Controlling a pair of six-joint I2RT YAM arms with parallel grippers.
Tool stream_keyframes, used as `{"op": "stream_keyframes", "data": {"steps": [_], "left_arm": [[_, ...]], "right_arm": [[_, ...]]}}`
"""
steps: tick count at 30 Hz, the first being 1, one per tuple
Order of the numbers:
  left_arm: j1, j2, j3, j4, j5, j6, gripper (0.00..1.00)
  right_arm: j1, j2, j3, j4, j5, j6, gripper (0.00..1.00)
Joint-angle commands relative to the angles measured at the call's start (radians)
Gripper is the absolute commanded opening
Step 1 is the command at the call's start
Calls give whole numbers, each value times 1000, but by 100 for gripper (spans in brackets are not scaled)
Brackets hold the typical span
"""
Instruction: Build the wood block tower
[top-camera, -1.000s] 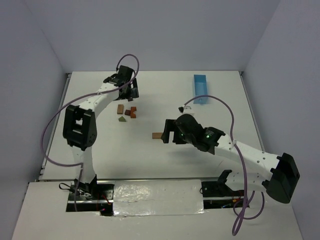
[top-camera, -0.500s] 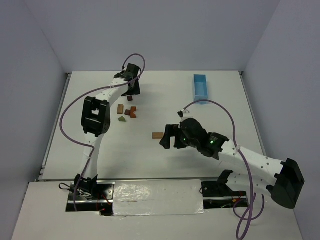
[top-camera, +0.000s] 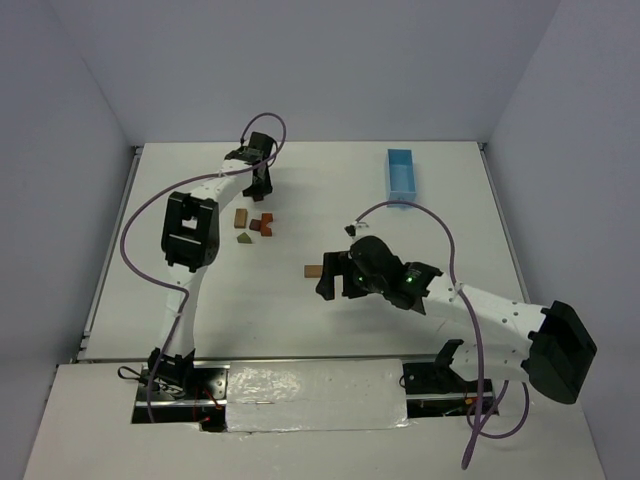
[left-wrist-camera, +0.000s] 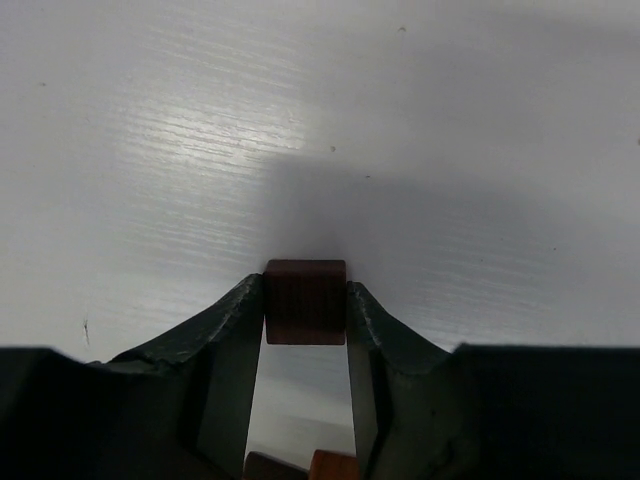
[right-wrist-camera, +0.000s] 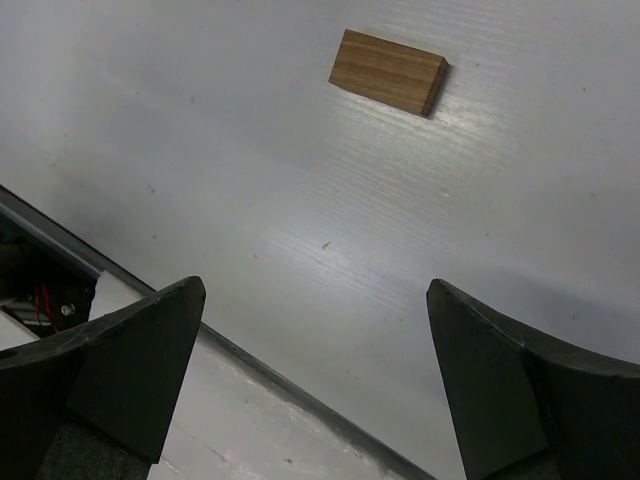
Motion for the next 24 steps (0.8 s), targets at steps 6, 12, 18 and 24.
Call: {"op": "stream_keyframes", "data": {"steps": [6,12,18,24], "left_arm": [[11,-59,-58,61,42,13,23],[-47,-272,-169,96,8,3,12],[-156,-514,-405,132,-44,-59,9],[-329,-660,-623,152,-115,-166,6]], "right_arm": [[-3,86,75,50,-7,-18,100],[-23,40,64,21,47,8,100],[-63,-84,38,-86,117,20,100],[-104,-219,9,-201,157,19,100]]}}
